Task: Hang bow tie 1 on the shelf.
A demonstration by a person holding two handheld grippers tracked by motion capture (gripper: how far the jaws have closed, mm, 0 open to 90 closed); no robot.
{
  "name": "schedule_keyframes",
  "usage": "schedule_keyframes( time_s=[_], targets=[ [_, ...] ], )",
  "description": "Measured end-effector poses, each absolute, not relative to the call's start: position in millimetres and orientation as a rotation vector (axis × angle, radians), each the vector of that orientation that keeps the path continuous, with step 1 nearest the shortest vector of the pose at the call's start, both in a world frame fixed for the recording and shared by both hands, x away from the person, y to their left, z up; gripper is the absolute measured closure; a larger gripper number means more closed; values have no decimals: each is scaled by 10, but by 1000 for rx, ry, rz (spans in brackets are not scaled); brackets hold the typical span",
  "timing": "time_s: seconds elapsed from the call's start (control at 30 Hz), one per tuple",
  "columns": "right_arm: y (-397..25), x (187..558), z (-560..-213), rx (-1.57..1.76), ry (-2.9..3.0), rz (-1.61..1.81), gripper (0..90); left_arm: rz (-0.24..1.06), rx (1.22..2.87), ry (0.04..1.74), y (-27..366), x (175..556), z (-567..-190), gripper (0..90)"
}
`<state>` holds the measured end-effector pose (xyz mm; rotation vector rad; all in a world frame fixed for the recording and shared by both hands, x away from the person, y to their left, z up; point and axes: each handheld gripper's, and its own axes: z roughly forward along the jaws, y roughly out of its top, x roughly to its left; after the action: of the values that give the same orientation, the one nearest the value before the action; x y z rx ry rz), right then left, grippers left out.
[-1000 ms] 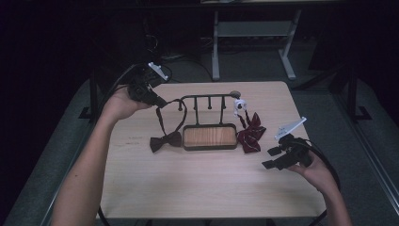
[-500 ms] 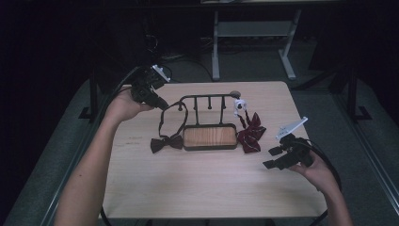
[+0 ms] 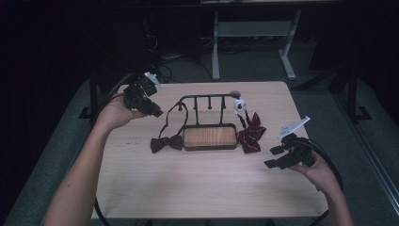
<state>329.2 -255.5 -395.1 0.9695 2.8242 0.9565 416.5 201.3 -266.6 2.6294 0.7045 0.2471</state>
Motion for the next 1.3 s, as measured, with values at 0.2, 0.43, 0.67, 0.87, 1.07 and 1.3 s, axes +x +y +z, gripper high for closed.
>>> schedule_keyframes(
  time_s=[0.2,0.43,0.67,0.87,1.07,1.3],
  targets=[
    [-2553,3291,-3949,972,2823,953,346,242,2622,687,2066,4080,-2734,713],
    [-2565,3282,-3941,985,2819,952,343,231,2608,702,2174,4006,-2857,694],
    [-2561,3280,-3938,986,2815,946,341,223,2595,698,2235,3953,-2919,676],
    [-2577,3277,-3938,982,2814,947,339,227,2587,702,2280,3887,-2984,627],
    [-2581,3273,-3934,988,2812,945,339,224,2596,696,2300,3816,-3074,595],
    [-2579,3273,-3939,991,2815,942,339,213,2593,686,2338,3742,-3133,582]
  ],
)
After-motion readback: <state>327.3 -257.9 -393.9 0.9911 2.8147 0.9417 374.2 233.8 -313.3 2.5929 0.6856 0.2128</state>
